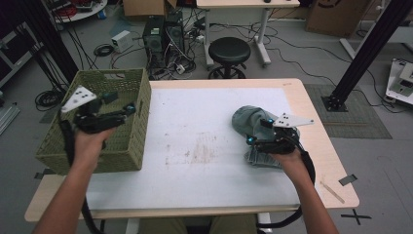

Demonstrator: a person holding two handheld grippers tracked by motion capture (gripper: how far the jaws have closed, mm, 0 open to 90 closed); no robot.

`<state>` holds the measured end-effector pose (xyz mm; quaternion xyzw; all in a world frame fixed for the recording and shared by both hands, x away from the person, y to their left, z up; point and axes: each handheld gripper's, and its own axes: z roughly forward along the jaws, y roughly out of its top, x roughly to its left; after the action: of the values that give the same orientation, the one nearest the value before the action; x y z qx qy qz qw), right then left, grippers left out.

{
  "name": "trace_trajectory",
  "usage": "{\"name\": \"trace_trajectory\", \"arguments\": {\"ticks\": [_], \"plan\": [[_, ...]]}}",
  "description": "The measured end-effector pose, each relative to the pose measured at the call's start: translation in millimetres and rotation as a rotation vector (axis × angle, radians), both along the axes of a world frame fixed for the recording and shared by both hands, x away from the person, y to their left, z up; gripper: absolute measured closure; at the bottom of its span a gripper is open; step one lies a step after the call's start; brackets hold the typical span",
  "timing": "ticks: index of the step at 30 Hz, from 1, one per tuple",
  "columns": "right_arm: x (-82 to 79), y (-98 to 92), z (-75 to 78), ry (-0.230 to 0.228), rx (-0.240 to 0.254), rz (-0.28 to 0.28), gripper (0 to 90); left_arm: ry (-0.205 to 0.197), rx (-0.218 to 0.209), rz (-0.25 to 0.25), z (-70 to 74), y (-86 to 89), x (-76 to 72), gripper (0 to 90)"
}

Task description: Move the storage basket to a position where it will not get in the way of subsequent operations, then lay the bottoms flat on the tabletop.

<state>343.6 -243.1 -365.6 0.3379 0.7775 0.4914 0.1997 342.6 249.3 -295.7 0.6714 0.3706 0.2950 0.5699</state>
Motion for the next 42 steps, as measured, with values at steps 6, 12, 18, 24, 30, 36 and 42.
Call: {"name": "trace_trajectory", "arguments": {"ticks": [6, 12, 18, 24, 30, 36, 42], "plan": [[-3.0, -17.2, 1.9, -0.016, -0.002, -0.040, 20.5, 0.044, -0.025, -0.100, -8.7, -50.9, 7.7, 21.1], [-3.0, -34.6, 1.7, -0.012, 0.019, -0.073, 20.5, 0.032, 0.006, -0.162, -23.1, -89.2, 13.7, 20.8], [-4.4, -43.7, -0.2, -0.010, 0.028, -0.092, 20.5, 0.036, 0.005, -0.214, -37.3, -115.6, 16.9, 21.2], [-8.2, -49.0, -0.2, -0.012, 0.028, -0.099, 20.5, 0.084, 0.009, -0.215, -58.1, -124.4, 20.6, 21.2], [-11.0, -58.7, 0.5, -0.018, 0.045, -0.135, 20.5, 0.110, 0.024, -0.242, -68.8, -133.2, 24.2, 21.2], [-12.5, -63.5, -2.4, -0.015, 0.049, -0.158, 20.5, 0.120, 0.038, -0.299, -79.0, -152.0, 26.0, 21.2], [-13.2, -74.5, -3.8, -0.031, 0.046, -0.224, 20.6, 0.132, 0.044, -0.377, -94.3, -178.4, 23.8, 23.1]]}}
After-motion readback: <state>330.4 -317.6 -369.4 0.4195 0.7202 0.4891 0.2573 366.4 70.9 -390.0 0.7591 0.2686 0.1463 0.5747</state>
